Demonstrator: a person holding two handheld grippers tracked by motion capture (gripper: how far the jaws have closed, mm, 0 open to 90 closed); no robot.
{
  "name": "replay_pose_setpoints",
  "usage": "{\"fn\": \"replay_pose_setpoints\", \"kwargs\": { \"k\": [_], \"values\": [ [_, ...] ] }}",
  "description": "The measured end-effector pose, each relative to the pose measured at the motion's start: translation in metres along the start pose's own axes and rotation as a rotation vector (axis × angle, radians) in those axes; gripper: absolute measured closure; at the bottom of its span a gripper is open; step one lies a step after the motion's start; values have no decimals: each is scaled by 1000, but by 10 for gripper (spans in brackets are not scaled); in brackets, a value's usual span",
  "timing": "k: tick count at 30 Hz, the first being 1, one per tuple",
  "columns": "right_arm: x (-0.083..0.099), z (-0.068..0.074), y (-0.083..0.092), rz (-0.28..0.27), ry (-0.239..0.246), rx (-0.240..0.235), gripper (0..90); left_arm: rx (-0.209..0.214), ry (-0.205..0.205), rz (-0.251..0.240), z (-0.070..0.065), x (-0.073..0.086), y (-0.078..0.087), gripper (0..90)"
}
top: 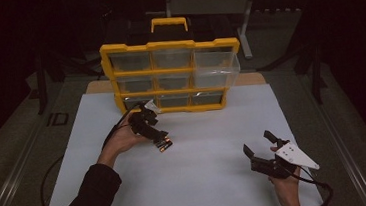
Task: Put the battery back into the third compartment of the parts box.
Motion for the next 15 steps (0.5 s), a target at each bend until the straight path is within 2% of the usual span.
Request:
{"fn": "replay_pose_setpoints", "kwargs": {
  "k": [5,15],
  "values": [
    [0,0,0,-3,1,0,120,8,-27,34,-4,3,-7,503],
    [-1,0,1,-4,3,-1,121,1,-48,100,-3,11,-19,689]
  ]
}}
Point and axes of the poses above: each handheld gripper's, and its own axes: y roughly backward along the jaws, x roughly out of its underside, z roughly to its left, the point moved 7 cm from there along -y, roughly forward along the jaws, and after that the axes turned 11 degrees about -x, right-handed, at the moved point
